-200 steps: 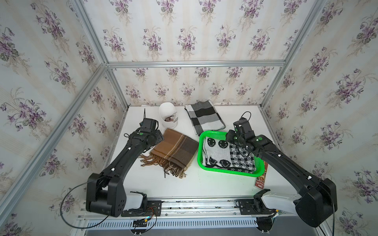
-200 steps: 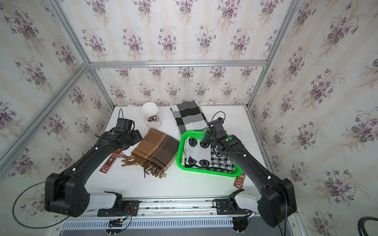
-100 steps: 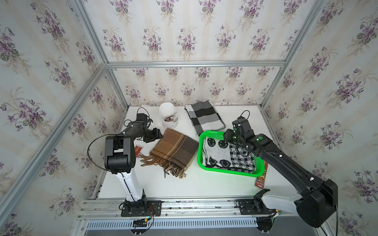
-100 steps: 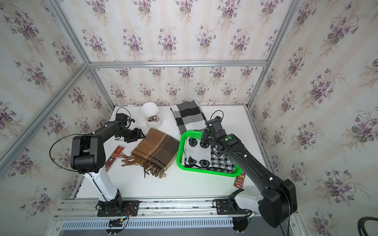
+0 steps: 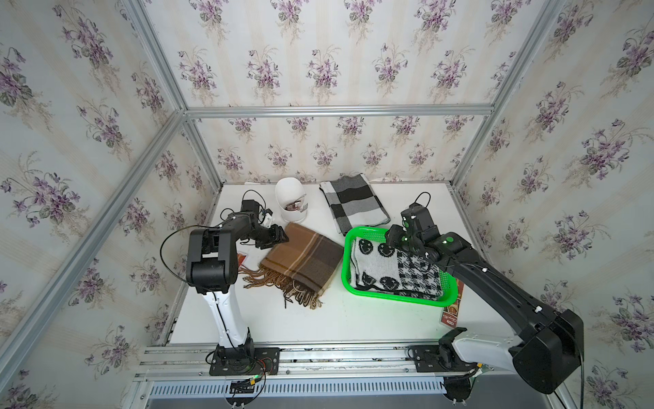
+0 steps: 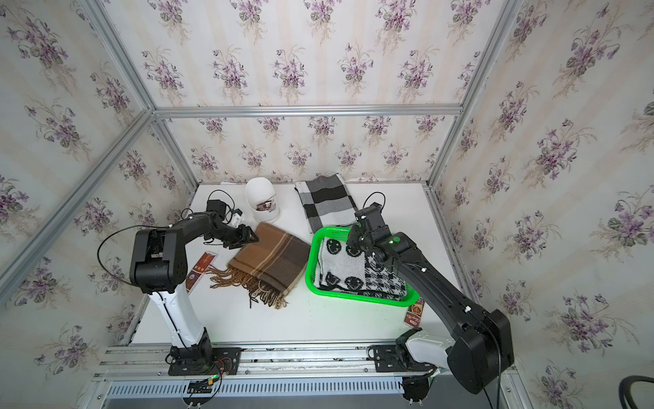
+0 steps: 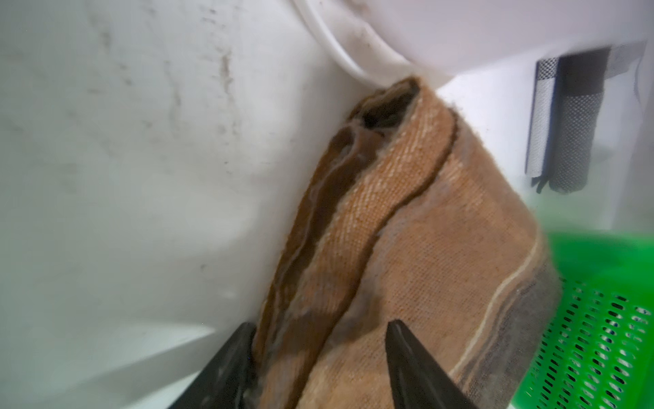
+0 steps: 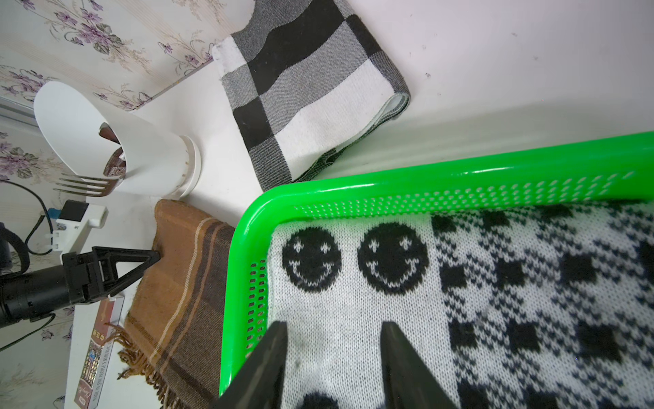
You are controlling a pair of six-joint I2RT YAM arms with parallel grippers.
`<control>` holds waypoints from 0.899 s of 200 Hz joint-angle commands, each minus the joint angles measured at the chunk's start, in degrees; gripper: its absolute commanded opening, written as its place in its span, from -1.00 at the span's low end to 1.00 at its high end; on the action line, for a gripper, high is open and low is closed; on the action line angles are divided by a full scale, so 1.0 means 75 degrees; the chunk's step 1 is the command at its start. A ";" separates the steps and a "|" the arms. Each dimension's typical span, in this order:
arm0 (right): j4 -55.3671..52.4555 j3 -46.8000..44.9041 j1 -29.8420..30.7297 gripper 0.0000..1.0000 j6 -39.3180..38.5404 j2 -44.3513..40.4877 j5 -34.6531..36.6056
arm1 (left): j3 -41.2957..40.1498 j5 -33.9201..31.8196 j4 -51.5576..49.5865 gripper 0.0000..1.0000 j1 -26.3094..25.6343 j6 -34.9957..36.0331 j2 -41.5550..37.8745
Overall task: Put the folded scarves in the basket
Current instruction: Pick up the scarf at the center of the board.
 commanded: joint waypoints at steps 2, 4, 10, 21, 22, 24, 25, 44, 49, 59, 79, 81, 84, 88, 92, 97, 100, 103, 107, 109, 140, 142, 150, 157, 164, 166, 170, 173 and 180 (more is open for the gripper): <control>-0.0034 -0.0062 0.0039 -0.04 0.0072 -0.0073 0.0026 | -0.0311 -0.0745 -0.0280 -0.10 -0.0156 -0.0468 -0.0056; -0.0037 -0.0072 0.0040 -0.05 0.0073 -0.0083 0.0025 | -0.0354 -0.0776 -0.0255 -0.13 -0.0151 -0.0538 -0.0082; -0.0037 -0.0089 0.0040 -0.05 0.0084 -0.0103 0.0029 | -0.0492 -0.0904 -0.0202 -0.23 -0.0150 -0.0743 -0.0185; -0.0015 -0.0115 0.0040 -0.05 0.0107 -0.0130 0.0029 | -0.0795 -0.1011 -0.0016 -0.33 -0.0149 -0.0990 -0.0455; -0.0009 -0.0115 0.0040 -0.05 0.0108 -0.0131 0.0029 | -0.0840 -0.1010 0.0006 -0.34 -0.0149 -0.1016 -0.0478; -0.0005 -0.0121 0.0040 -0.05 0.0108 -0.0132 0.0029 | -0.0902 -0.1012 0.0045 -0.38 -0.0149 -0.1050 -0.0542; -0.0004 -0.0123 0.0040 -0.05 0.0108 -0.0133 0.0029 | -0.0923 -0.1011 0.0066 -0.40 -0.0149 -0.1064 -0.0569; 0.0041 -0.0113 0.0073 -0.06 0.0126 -0.0123 -0.0018 | -0.1305 -0.1418 -0.0022 -0.76 -0.0153 -0.1301 -0.1116; 0.0059 -0.0101 0.0086 -0.07 0.0112 -0.0101 -0.0032 | -0.1388 -0.1630 -0.0146 -0.92 -0.0159 -0.1432 -0.1269; 0.0072 -0.0059 0.0375 -0.08 0.0069 -0.0024 0.0010 | -0.1587 -0.2127 -0.0346 -1.00 -0.0154 -0.1640 -0.1634; 0.0167 0.0109 0.1001 -0.08 -0.0071 0.0354 -0.0042 | -0.2358 -0.2461 -0.0428 -1.00 -0.0149 -0.2155 -0.2532; 0.0186 0.0129 0.1077 -0.08 -0.0080 0.0405 -0.0074 | -0.2448 -0.2480 -0.0435 -1.00 -0.0149 -0.2202 -0.2635; 0.0211 0.0159 0.1180 -0.08 -0.0089 0.0479 -0.0126 | -0.2577 -0.2541 -0.0450 -1.00 -0.0149 -0.2267 -0.2792; 0.0255 0.0201 0.1332 -0.08 -0.0091 0.0579 -0.0178 | -0.2730 -0.2669 -0.0507 -1.00 -0.0153 -0.2349 -0.2983; 0.0300 0.0239 0.1512 -0.08 -0.0081 0.0683 -0.0199 | -0.2878 -0.2869 -0.0591 -1.00 -0.0154 -0.2445 -0.3199; 0.0362 0.0299 0.1749 -0.08 -0.0088 0.0802 -0.0228 | -0.3048 -0.3138 -0.0734 -1.00 -0.0140 -0.2573 -0.3443; 0.0406 0.0330 0.1885 -0.08 -0.0090 0.0882 -0.0243 | -0.3131 -0.3301 -0.0824 -1.00 -0.0129 -0.2631 -0.3604; 0.0436 0.0376 0.2036 -0.08 -0.0089 0.0962 -0.0253 | -0.3211 -0.3446 -0.0910 -1.00 -0.0101 -0.2689 -0.3754; 0.0479 0.0442 0.2226 -0.07 -0.0079 0.1080 -0.0264 | -0.3326 -0.3593 -0.0982 -1.00 -0.0071 -0.2758 -0.3955; 0.0487 0.0487 0.2333 -0.06 -0.0079 0.1140 -0.0267 | -0.3376 -0.3644 -0.1010 -1.00 -0.0042 -0.2766 -0.4054; 0.0777 0.1294 0.3371 0.06 -0.0044 0.2342 -0.0843 | -0.3874 -0.3899 -0.1279 -1.00 0.0308 -0.2888 -0.5297; 0.0804 0.1339 0.3407 0.07 -0.0041 0.2419 -0.0924 | -0.3888 -0.3903 -0.1275 -1.00 0.0331 -0.2886 -0.5327; 0.0911 0.1567 0.3529 0.10 -0.0025 0.2776 -0.1247 | -0.3930 -0.3892 -0.1276 -1.00 0.0425 -0.2865 -0.5439; 0.0981 0.1764 0.3603 0.13 -0.0009 0.3099 -0.1513 | -0.3943 -0.3855 -0.1289 -1.00 0.0501 -0.2871 -0.5488; 0.1010 0.1973 0.3664 0.15 0.0023 0.3428 -0.1718 | -0.3973 -0.3781 -0.1247 -1.00 0.0539 -0.2868 -0.5487; 0.1006 0.2036 0.3685 0.15 0.0034 0.3508 -0.1767 | -0.3983 -0.3768 -0.1232 -1.00 0.0544 -0.2870 -0.5486; 0.0976 0.2173 0.3706 0.15 0.0044 0.3702 -0.1824 | -0.3993 -0.3733 -0.1220 -1.00 0.0545 -0.2847 -0.5475; 0.0953 0.2279 0.3722 0.15 0.0055 0.3859 -0.1849 | -0.3990 -0.3712 -0.1210 -1.00 0.0553 -0.2844 -0.5453; 0.0892 0.2514 0.3743 0.16 0.0067 0.4202 -0.1878 | -0.3990 -0.3685 -0.1210 -1.00 0.0562 -0.2851 -0.5415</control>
